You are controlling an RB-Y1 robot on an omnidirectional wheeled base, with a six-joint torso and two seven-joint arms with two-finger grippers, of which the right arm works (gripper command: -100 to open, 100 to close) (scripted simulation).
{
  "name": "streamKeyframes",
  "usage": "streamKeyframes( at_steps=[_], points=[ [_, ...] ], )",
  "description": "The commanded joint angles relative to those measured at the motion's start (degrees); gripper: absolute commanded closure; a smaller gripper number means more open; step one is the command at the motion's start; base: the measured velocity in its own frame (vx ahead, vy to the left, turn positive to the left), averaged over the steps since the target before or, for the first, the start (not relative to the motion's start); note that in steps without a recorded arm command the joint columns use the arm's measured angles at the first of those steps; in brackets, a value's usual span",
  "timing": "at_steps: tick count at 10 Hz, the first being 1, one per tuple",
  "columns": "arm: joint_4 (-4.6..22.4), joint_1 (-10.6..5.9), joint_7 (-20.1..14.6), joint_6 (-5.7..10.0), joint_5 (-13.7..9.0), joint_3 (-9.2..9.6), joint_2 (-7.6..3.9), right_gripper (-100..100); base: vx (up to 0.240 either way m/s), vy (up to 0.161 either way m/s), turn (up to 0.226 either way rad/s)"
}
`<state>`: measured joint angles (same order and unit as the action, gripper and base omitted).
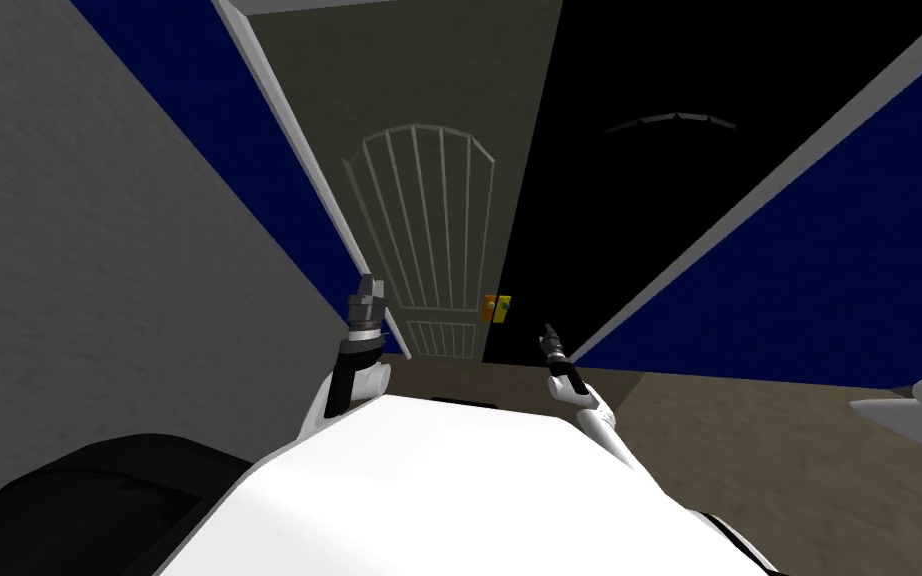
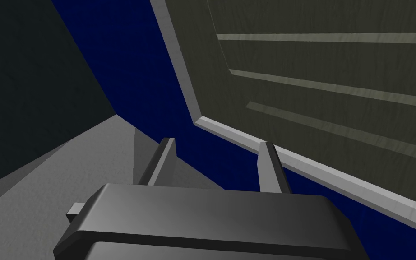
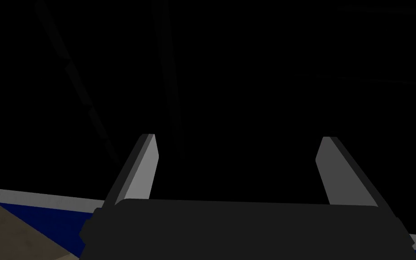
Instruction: Pull the door open
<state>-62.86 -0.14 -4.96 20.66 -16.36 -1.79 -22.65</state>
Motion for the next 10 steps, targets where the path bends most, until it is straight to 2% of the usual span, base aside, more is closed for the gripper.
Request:
streamKeyframes(
  at_steps=[1, 4, 6, 7, 8, 9, 10],
  points=[
    [0.4, -0.75, -0.2, 0.30, 0.0, 0.06, 0.17, -100, 0.191, 0.025, 0.147],
    [0.0, -2.37, -0.5, 0.63, 0.2, 1.25, 1.24, -100, 0.187, 0.032, 0.167],
    [-0.5, -3.67, -0.6, 0.81, 0.4, 2.52, 2.36, -100, 0.201, 0.113, 0.170],
    [-0.5, -3.67, -0.6, 0.81, 0.4, 2.52, 2.36, -100, 0.140, 0.093, 0.076],
    [0.7, -3.97, -0.8, 1.64, 0.4, 2.64, 2.15, -100, 0.051, 0.031, 0.006],
    [0.7, -3.97, -0.8, 1.64, 0.4, 2.64, 2.15, 100, 0.000, 0.000, 0.000],
    [0.7, -3.97, -0.8, 1.64, 0.4, 2.64, 2.15, 100, -0.023, -0.008, 0.007]
  ],
)
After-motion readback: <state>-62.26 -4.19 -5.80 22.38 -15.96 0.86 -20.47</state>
